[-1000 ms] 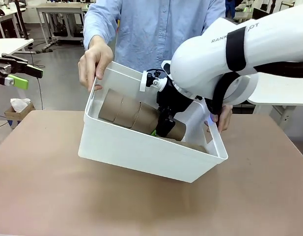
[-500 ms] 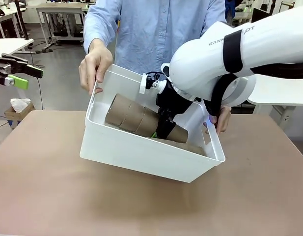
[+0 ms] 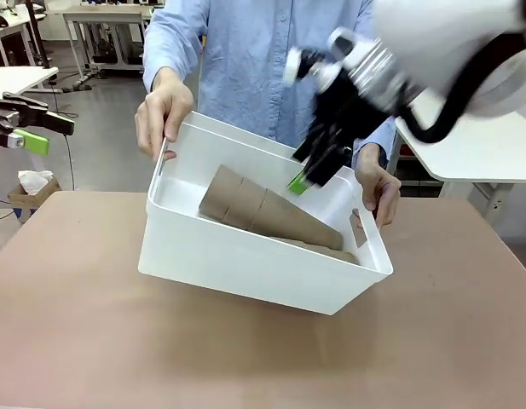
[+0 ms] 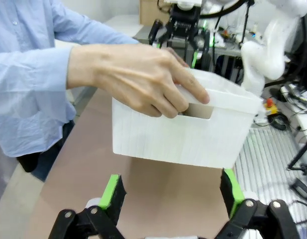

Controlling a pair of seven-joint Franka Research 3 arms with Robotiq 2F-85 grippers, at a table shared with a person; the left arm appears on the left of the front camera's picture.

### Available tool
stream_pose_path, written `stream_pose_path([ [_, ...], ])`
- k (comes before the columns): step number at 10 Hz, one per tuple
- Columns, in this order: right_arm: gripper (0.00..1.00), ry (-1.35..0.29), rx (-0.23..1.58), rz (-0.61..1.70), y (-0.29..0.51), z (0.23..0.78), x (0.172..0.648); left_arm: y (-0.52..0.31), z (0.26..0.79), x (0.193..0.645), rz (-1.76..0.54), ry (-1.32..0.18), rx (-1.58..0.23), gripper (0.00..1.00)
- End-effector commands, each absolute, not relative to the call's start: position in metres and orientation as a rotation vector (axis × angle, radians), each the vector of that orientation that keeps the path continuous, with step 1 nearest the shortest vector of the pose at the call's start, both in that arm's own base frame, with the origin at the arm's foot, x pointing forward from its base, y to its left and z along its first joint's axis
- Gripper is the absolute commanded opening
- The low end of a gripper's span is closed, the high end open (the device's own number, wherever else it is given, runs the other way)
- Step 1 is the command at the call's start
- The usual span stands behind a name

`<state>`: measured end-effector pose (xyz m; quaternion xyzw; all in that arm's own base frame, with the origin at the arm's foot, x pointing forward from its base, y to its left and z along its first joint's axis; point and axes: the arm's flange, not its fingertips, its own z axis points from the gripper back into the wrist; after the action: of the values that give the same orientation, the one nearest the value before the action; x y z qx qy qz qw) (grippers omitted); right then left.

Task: Stack the cups and store them in the basket.
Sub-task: Place the stack of Reusable plastic cups into the Pantry Basket.

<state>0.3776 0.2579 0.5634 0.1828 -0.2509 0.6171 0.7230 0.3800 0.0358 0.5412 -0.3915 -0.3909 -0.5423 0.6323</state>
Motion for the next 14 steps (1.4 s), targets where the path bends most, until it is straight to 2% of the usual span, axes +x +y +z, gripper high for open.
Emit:
stream_pose_path([
  [1, 1.0, -0.614, 0.497, 1.307, 0.198, 0.597, 0.365, 0.035, 0.544, 0.379, -1.235, -0.885, -0.903, 1.0],
  [4, 1.0, -0.664, 0.616, 1.244, 0.113, 0.62, 0.357, 0.035, 0.544, 0.379, -1.235, -0.885, -0.903, 1.0],
  [7, 1.0, -0.736, 0.723, 1.24, 0.051, 0.597, 0.356, 0.035, 0.544, 0.379, -1.235, -0.885, -0.903, 1.0],
  [10, 1.0, -0.792, 0.751, 1.172, 0.012, 0.563, 0.365, 0.035, 0.544, 0.379, -1.235, -0.885, -0.903, 1.0],
  [12, 1.0, -0.865, 0.769, 1.094, -0.001, 0.56, 0.365, 0.035, 0.544, 0.379, -1.235, -0.885, -0.903, 1.0],
  [13, 0.95, -0.865, 0.805, 1.082, 0.0, 0.564, 0.362, 0.035, 0.544, 0.379, -1.235, -0.885, -0.903, 1.0],
  [14, 0.95, -0.792, 0.744, 1.116, -0.001, 0.559, 0.365, 0.035, 0.544, 0.379, -1.235, -0.885, -0.903, 1.0],
])
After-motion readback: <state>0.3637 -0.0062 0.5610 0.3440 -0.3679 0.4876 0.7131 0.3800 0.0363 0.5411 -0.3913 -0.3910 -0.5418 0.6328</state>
